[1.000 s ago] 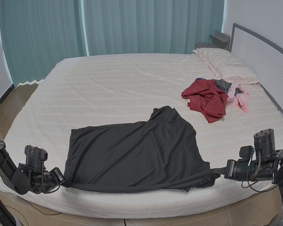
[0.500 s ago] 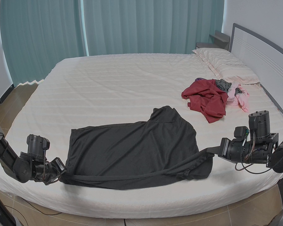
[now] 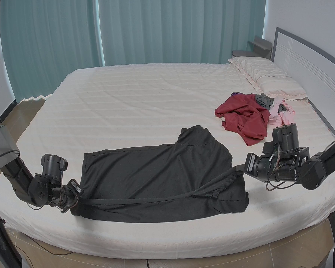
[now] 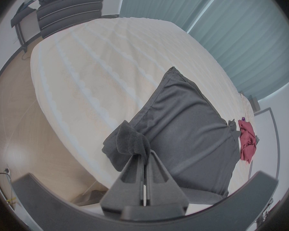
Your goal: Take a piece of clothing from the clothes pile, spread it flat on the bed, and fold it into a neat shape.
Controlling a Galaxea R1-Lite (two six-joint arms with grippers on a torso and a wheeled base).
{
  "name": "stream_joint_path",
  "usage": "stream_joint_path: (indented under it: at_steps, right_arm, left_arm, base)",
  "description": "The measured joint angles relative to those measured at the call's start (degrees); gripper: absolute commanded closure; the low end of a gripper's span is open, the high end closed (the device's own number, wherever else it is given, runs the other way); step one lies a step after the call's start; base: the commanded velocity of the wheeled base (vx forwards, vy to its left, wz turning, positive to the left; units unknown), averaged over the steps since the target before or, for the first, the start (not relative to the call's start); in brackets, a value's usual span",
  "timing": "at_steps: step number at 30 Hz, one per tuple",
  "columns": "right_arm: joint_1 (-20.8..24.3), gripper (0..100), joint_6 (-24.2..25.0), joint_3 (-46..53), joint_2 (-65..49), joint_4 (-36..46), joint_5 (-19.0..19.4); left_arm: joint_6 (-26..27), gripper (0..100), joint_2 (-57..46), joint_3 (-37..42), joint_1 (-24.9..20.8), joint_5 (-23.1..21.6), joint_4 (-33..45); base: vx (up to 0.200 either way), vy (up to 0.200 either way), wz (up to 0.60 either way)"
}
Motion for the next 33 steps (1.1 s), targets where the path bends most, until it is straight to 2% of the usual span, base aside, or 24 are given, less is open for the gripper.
stream_joint_path:
  at_steps: [11, 17, 18, 29, 33]
  right_arm:
    - [-1.3, 100, 0.3, -7.1, 6.7, 3.0, -1.7]
    - [-1.4, 100, 2.6, -8.5, 9.6, 2.8, -1.9]
    - [-1.4, 0, 2.9, -8.8, 9.9, 2.8, -1.9]
    - [-1.7, 0, 6.4, -9.8, 13.2, 3.0, -2.3]
    - [-2.3, 0, 10.3, -9.6, 13.2, 3.0, -2.6]
  left_arm:
    - [-2.0, 100, 5.2, -4.6, -0.1, 0.0, 0.0]
    - [-3.2, 100, 6.6, -6.2, -0.2, 0.0, 0.1]
    - [-3.3, 0, 6.8, -6.4, -0.2, 0.0, 0.1]
    - [-4.9, 0, 9.0, -8.1, 0.2, 0.0, 0.1]
    - [-5.0, 0, 8.7, -7.9, 1.8, -0.1, 0.2]
  base:
    - [0.000, 0.000, 0.00]
    - [0.000, 0.000, 0.00]
    - [0.000, 0.000, 0.00]
    - [0.000, 0.000, 0.00]
    - [0.000, 0.000, 0.00]
